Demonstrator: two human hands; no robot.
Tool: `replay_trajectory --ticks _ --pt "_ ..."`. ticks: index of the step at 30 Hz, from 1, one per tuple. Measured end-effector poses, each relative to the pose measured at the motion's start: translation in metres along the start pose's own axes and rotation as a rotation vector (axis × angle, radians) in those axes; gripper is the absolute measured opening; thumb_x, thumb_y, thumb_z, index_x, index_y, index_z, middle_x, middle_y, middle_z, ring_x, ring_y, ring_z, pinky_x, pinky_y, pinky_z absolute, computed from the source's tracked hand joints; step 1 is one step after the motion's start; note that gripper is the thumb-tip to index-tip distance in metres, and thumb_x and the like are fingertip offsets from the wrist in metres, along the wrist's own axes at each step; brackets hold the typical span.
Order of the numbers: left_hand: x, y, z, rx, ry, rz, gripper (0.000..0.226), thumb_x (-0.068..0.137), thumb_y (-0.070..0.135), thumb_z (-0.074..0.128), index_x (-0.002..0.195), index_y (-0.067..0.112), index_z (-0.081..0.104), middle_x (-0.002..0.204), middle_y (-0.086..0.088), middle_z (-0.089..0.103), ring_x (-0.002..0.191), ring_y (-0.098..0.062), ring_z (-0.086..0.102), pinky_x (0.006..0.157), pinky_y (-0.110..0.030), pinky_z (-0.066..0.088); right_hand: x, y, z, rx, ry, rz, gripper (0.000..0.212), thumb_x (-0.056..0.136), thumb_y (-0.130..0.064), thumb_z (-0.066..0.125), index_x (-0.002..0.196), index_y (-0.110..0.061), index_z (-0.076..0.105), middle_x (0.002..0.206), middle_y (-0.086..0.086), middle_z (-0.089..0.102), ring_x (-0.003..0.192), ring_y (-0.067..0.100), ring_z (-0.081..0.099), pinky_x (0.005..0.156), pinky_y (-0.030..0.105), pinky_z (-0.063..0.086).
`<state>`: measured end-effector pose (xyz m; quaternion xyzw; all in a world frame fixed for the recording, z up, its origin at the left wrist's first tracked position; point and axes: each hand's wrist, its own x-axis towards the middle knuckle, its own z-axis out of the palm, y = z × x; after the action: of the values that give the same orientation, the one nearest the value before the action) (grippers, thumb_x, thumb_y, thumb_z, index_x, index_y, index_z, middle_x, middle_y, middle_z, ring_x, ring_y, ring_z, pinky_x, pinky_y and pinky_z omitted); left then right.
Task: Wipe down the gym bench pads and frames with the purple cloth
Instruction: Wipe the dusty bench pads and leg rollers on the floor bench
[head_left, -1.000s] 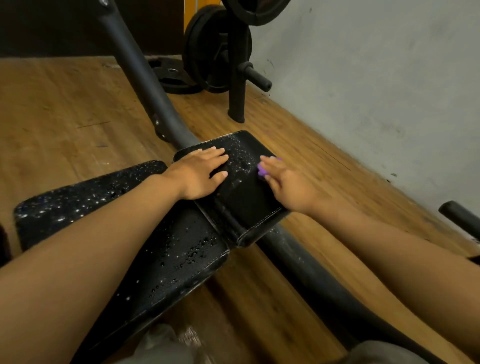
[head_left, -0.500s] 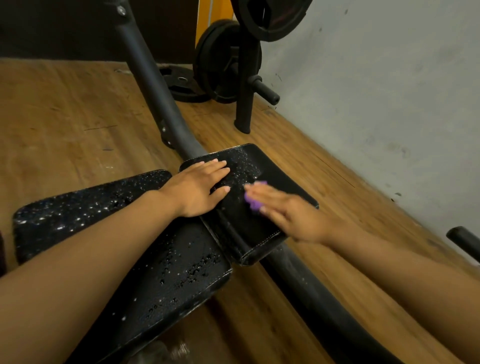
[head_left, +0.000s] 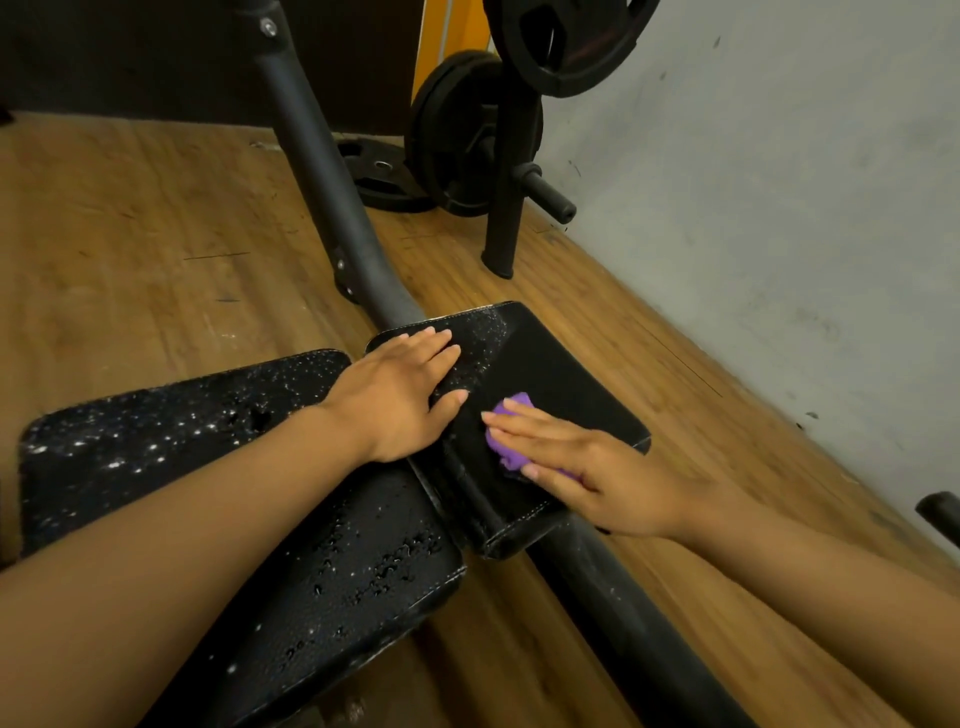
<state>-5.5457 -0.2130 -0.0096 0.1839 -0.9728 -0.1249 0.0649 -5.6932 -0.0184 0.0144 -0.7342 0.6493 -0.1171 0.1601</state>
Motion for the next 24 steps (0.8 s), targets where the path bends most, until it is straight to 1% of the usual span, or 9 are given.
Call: replay_trajectory --ticks 3,8,11,13,15,16,18,21,24 --pt "-0.003 0.002 0.000 0.011 0.005 -0.004 0.062 0.101 0.047 0.026 0.153 0.014 0.015 0.162 -0.002 0.009 0.149 -0.013 0.003 0.121 -0.028 0.001 0.025 0.026 -0.014 -0.052 0.011 0.025 0.047 0.099 -0.018 0.044 0.145 -0.017 0.035 0.154 -0.007 0.027 0.144 0.005 0.016 0.119 0.022 0.011" --pt "-0.003 0.005 -0.004 0.009 -0.010 -0.012 0.062 0.102 0.046 0.025 0.153 0.013 0.014 0.162 -0.002 0.008 0.149 -0.013 0.002 0.121 -0.029 0.001 0.118 0.077 -0.029 -0.097 0.227 0.450 0.046 0.102 -0.018 0.037 0.147 -0.015 0.030 0.157 -0.002 0.021 0.146 0.014 0.010 0.118 0.029 0.005" --pt "-0.003 0.006 -0.005 0.000 -0.018 -0.023 0.063 0.101 0.047 0.027 0.153 0.014 0.015 0.162 -0.002 0.009 0.149 -0.013 0.003 0.121 -0.029 0.002 0.136 0.077 -0.022 -0.138 0.279 0.524 0.046 0.102 -0.020 0.036 0.147 -0.013 0.030 0.158 -0.001 0.021 0.147 0.017 0.009 0.117 0.028 0.004" --pt "-0.003 0.009 -0.003 0.002 0.020 -0.053 0.064 0.100 0.049 0.029 0.153 0.014 0.018 0.161 -0.001 0.012 0.148 -0.013 0.006 0.121 -0.028 0.003 0.118 0.064 -0.017 -0.115 0.271 0.445 0.048 0.102 -0.019 0.038 0.148 -0.013 0.028 0.158 0.000 0.020 0.147 0.016 0.008 0.113 0.020 -0.001" --pt "-0.004 0.011 -0.001 0.002 0.065 -0.093 0.065 0.099 0.050 0.031 0.152 0.014 0.021 0.161 -0.001 0.015 0.148 -0.013 0.009 0.120 -0.026 0.004 0.085 0.045 -0.010 -0.117 0.206 0.268 0.048 0.101 -0.016 0.041 0.147 -0.012 0.030 0.157 0.001 0.022 0.146 0.012 0.009 0.110 0.010 -0.004" --pt "-0.005 0.011 -0.001 0.000 0.079 -0.105 0.066 0.098 0.051 0.032 0.152 0.014 0.022 0.161 -0.001 0.016 0.148 -0.013 0.010 0.120 -0.026 0.004 0.066 0.035 -0.006 -0.122 0.164 0.180 0.048 0.100 -0.016 0.042 0.147 -0.013 0.032 0.156 -0.001 0.024 0.145 0.010 0.009 0.111 0.008 -0.003" --pt "-0.005 0.011 -0.002 -0.013 0.089 -0.109 0.066 0.098 0.051 0.035 0.151 0.014 0.023 0.160 -0.002 0.018 0.148 -0.014 0.012 0.120 -0.026 0.006 0.029 0.017 0.000 -0.098 0.086 0.079 0.048 0.100 -0.019 0.043 0.147 -0.019 0.032 0.155 -0.009 0.024 0.145 0.004 0.010 0.116 0.013 0.004" --pt "-0.005 0.007 -0.003 -0.044 0.089 -0.095 0.066 0.097 0.052 0.037 0.150 0.014 0.026 0.160 -0.001 0.020 0.148 -0.013 0.012 0.120 -0.026 0.008 0.008 0.012 -0.003 -0.007 0.023 0.030 0.048 0.099 -0.020 0.045 0.145 -0.025 0.033 0.154 -0.014 0.026 0.144 0.003 0.015 0.118 0.022 0.013" --pt "-0.005 0.006 -0.004 -0.056 0.093 -0.091 0.066 0.097 0.052 0.037 0.151 0.016 0.025 0.160 0.001 0.019 0.148 -0.012 0.011 0.117 -0.024 0.007 0.034 0.026 -0.012 -0.048 0.056 0.042 0.048 0.098 -0.018 0.046 0.145 -0.021 0.036 0.153 -0.009 0.029 0.144 0.004 0.017 0.116 0.014 0.009"
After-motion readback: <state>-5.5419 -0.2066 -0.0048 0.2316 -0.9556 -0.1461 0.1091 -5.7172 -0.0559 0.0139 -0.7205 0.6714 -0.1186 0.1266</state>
